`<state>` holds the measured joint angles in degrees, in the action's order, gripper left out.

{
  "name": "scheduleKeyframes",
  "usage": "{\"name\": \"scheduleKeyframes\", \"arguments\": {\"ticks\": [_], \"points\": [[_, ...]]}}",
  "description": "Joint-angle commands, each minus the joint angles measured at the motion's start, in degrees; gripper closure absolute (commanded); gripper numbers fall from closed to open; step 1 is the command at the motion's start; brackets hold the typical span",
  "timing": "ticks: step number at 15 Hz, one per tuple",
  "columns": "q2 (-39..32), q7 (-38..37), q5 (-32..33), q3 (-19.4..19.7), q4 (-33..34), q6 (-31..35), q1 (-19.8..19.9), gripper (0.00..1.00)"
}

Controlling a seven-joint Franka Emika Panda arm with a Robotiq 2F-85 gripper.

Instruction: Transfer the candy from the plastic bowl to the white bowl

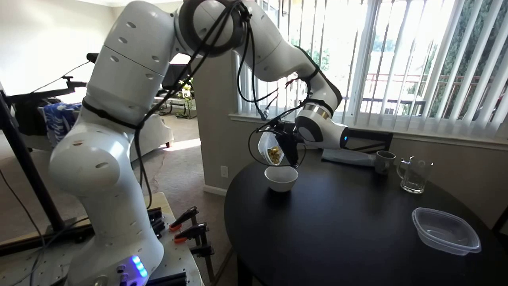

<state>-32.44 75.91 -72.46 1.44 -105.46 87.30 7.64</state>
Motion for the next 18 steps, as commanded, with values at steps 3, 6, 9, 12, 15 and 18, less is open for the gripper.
{"name": "scheduleKeyframes", "arguments": {"ticks": [3,6,9,12,15,18], "points": [[-6.87,-2.74,-0.1,-0.48,7.54,-5.11,-0.12,0.95],[-8.51,-2.97,0.02,-0.84,9.32,-6.2,-0.52,0.95],[-9.7,-2.93,-0.05,-1.05,10.57,-6.81,-0.54,0.95],[-10.42,-3.13,-0.62,-1.24,10.99,-7.58,-0.16,0.95],[-10.81,-5.54,-1.85,-1.57,10.91,-10.87,0.83,0.95],[-10.66,-6.18,-2.87,-1.17,10.41,-11.68,1.01,0.95]]}}
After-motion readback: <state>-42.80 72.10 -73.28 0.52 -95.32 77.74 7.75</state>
